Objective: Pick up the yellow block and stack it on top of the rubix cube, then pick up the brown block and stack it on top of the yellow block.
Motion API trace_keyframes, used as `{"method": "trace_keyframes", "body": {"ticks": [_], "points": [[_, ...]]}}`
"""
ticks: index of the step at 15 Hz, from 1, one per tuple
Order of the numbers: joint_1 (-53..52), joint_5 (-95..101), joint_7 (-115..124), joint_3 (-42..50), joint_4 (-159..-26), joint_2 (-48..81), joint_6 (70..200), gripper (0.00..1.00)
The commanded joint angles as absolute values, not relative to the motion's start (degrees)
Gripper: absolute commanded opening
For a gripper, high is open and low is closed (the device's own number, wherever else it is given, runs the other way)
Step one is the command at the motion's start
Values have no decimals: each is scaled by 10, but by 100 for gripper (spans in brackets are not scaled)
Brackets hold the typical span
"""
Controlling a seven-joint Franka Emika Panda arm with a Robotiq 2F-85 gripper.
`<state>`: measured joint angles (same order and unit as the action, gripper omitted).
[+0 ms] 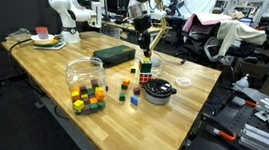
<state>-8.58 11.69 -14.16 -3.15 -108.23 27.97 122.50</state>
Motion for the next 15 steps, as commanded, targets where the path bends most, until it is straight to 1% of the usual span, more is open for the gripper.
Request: {"method": "trace_keyframes", "body": {"ticks": [1,15], "points": [[-76,126,-148,-40,-1074,283,1208,7],[-77,130,-155,-40,-1050,295,1190,7]]}}
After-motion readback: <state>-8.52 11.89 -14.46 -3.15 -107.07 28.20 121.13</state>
